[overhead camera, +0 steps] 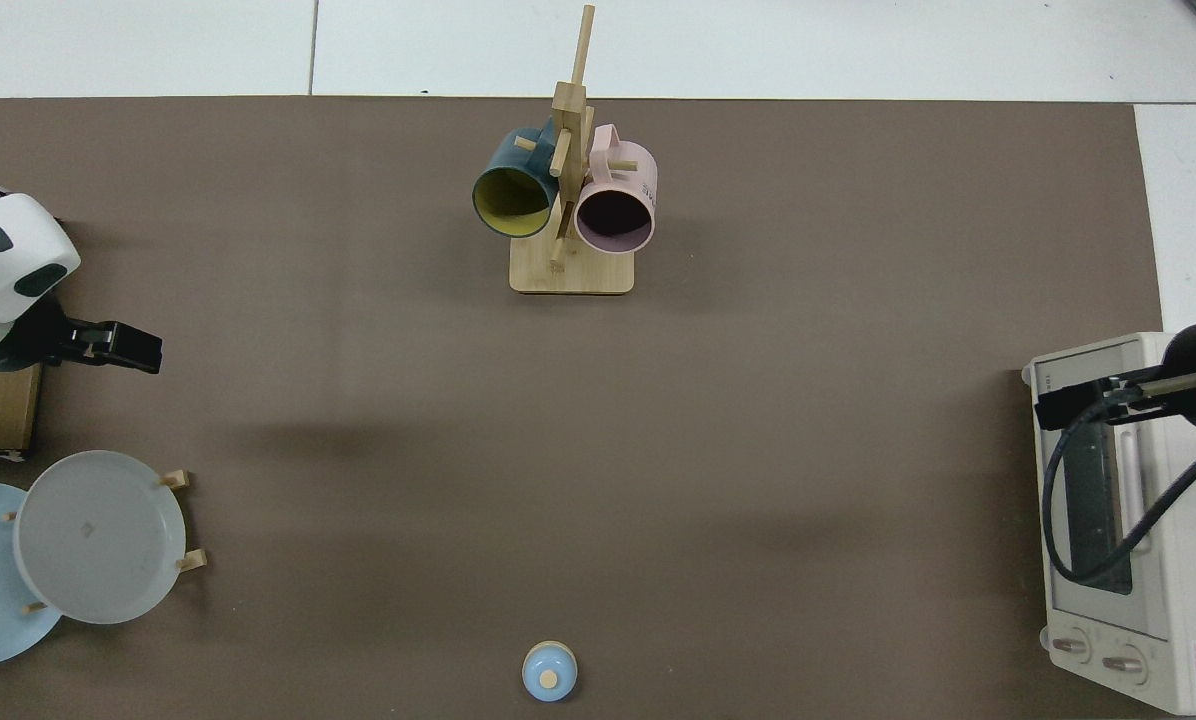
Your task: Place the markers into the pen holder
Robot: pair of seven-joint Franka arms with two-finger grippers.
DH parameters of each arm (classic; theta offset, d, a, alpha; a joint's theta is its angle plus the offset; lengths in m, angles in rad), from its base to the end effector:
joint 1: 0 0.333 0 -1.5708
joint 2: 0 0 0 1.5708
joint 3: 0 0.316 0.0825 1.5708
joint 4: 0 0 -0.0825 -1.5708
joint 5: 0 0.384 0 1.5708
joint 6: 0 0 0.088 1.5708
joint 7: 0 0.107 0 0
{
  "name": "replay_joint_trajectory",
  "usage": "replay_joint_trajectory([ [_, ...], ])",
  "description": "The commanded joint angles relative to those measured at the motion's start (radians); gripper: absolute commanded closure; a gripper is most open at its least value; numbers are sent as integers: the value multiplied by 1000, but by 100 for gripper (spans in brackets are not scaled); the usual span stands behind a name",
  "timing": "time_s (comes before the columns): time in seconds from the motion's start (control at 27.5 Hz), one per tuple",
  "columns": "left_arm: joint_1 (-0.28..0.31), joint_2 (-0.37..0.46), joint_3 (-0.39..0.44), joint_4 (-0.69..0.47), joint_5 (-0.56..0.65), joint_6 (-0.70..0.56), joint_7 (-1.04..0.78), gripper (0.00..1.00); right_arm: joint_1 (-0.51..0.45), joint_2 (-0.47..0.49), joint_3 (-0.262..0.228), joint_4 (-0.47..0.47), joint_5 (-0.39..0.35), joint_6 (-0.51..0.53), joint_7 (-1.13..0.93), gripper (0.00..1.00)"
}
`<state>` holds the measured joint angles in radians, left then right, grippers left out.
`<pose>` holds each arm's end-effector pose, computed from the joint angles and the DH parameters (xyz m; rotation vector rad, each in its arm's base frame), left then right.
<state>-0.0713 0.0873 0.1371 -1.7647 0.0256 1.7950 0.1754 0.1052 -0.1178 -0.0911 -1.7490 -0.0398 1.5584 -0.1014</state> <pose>0.5819 0.0382 0.5020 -3.1052 0.1806 0.0937 0.5132 0.0004 0.6023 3.1082 0.1828 -0.1160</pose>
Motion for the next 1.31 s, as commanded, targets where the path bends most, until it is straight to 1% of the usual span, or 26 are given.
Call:
replay_joint_trajectory([
  [0.0,1,-41,-31,62,-1,-52,-69,0,1,-5,-4,3,1,-4,3,0],
  [0.07,4,-32,-43,138,-1,-123,-77,0,1,-5,-4,2,1,-4,3,0],
  [0.18,2,-28,-45,221,-15,-192,-105,0,1,-5,-4,0,1,-4,3,0],
  [0.33,-2,-24,-53,260,-12,-229,-108,0,1,-5,-4,0,1,-4,2,0],
  [0.4,-2,-26,-56,261,-13,-229,-108,0,-1,-5,-4,0,1,-4,3,0],
  [0.54,8,-38,-59,240,-12,-215,-108,0,-1,-5,-4,0,1,-4,3,0],
  [0.76,10,-75,-70,156,-15,-204,-100,0,-4,-6,-4,-3,1,-3,3,0],
  [0.84,10,-96,-70,119,-10,-169,-73,0,-2,-8,-4,-9,3,3,6,0],
  [0.94,18,-147,-67,33,-4,-100,21,0,-1,-8,-4,-9,3,3,6,0],
  [1.02,19,-170,-65,-7,-6,-69,29,0,-2,-8,-4,-9,3,3,5,0],
  [1.27,19,-155,-70,21,-12,-65,24,0,2,-8,-10,-9,3,5,5,0],
])
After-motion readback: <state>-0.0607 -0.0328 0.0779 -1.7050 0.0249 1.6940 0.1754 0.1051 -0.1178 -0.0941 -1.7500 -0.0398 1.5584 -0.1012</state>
